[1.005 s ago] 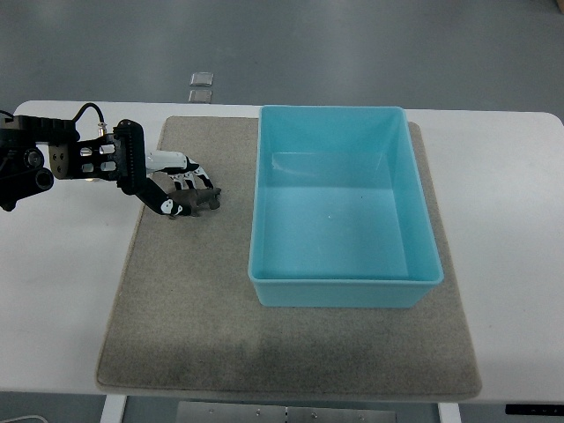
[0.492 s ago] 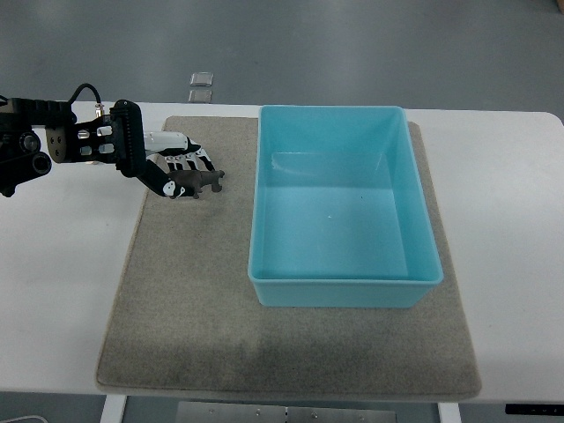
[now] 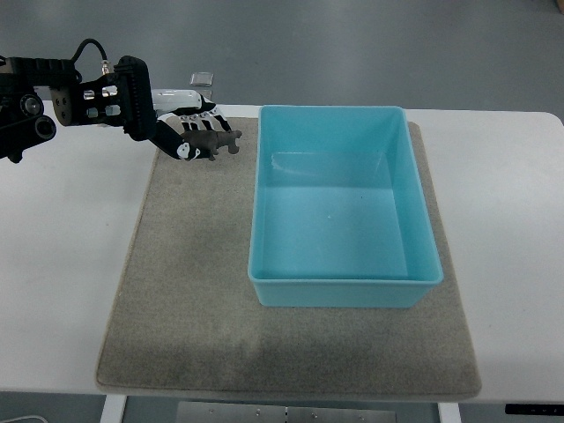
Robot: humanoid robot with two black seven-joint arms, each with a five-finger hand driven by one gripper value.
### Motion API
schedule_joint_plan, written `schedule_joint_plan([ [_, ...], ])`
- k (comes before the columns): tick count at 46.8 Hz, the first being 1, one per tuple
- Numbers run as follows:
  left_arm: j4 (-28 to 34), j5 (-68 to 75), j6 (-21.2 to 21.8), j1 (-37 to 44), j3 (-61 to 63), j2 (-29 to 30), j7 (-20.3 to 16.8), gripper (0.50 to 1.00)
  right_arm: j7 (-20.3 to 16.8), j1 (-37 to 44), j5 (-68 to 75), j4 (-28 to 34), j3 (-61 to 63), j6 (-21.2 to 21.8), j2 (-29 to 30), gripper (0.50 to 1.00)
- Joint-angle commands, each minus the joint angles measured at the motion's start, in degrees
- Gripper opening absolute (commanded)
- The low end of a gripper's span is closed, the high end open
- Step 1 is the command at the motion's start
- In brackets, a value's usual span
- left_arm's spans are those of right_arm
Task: Place brown hippo in blue box with left hand
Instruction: 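Lift the hippo and carry it with the left hand into the blue box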
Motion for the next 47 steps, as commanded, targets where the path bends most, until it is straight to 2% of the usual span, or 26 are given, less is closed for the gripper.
schedule_joint_plan([
  [1, 0.0, -0.1, 0.0, -0.1, -1.3, -1.0, -0.1, 0.500, 0.0, 0.0, 0.0, 0.0, 0.1, 0.0, 0.0, 0.936],
  [15, 0.0, 0.2, 0.0, -0.5, -5.0, -2.9, -0.2, 0.500, 0.0, -0.1, 0.0, 0.0, 0.0, 0.0, 0.0, 0.936],
  [47, -0.3, 0.0, 0.0, 0.3, -6.6, -11.4, -0.1, 0.500, 0.0, 0.0, 0.0, 0.0, 0.0, 0.0, 0.0, 0.936],
])
